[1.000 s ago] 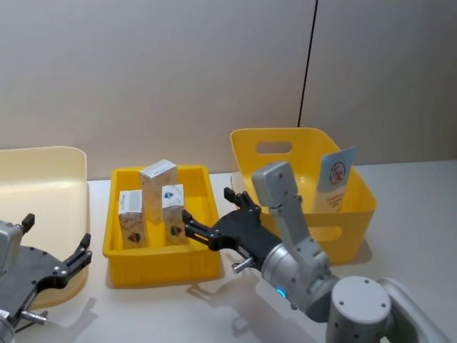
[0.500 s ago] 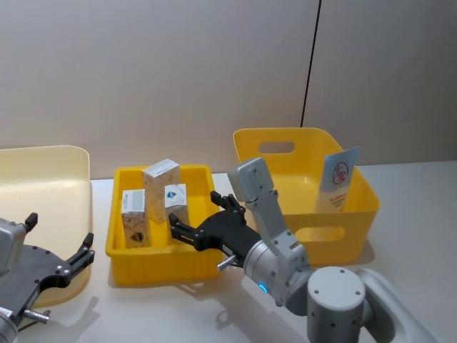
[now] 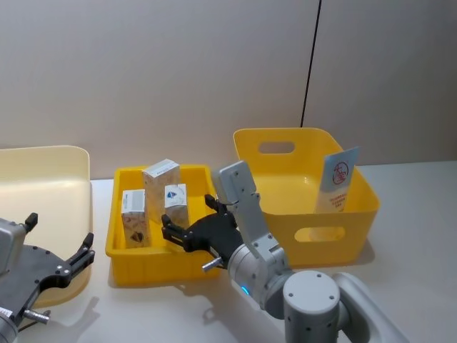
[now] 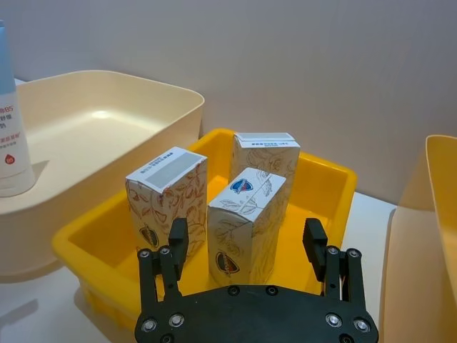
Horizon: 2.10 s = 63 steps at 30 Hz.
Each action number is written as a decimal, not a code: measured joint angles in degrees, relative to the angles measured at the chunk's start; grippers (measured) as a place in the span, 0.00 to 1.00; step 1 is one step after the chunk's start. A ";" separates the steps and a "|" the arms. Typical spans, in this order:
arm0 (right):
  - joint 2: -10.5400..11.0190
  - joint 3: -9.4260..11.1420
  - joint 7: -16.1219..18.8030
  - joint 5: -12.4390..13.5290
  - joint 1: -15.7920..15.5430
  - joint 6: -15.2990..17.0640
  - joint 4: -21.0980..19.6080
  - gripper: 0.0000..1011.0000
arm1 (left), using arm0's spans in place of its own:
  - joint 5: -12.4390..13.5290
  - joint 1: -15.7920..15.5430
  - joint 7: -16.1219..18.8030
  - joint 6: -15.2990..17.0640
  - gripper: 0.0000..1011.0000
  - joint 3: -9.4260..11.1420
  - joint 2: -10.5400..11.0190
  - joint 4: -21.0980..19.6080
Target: Bimanual collaborative sorting of washing and personal care products
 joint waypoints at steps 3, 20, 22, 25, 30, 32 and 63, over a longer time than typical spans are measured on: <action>-0.62 -0.16 -0.76 -0.60 0.20 0.02 0.51 0.99 | 0.00 0.00 0.00 0.00 0.99 0.00 0.00 -0.01; -3.41 -0.53 -4.57 -3.60 1.47 0.06 3.12 0.99 | 0.00 0.00 0.00 0.00 0.99 0.00 0.01 -0.01; -3.68 -0.48 -4.97 -4.00 1.75 0.07 3.52 0.99 | 0.00 0.00 0.00 0.00 0.99 0.00 0.00 -0.01; -3.93 -0.43 -5.28 -4.31 2.05 0.08 3.91 0.99 | 0.00 0.00 0.00 0.00 0.99 0.00 0.00 -0.01; -4.44 -0.22 -5.71 -4.90 2.90 0.06 5.06 0.99 | 0.00 0.00 0.00 0.00 0.99 0.00 0.00 -0.01; -4.63 -0.17 -5.77 -5.10 3.32 0.01 5.65 0.99 | 0.00 0.00 0.00 0.00 0.99 0.00 0.00 -0.01; -6.08 0.20 -4.81 -5.98 6.90 -0.79 10.73 0.47 | 0.00 0.00 0.00 0.00 0.99 0.00 0.00 -0.01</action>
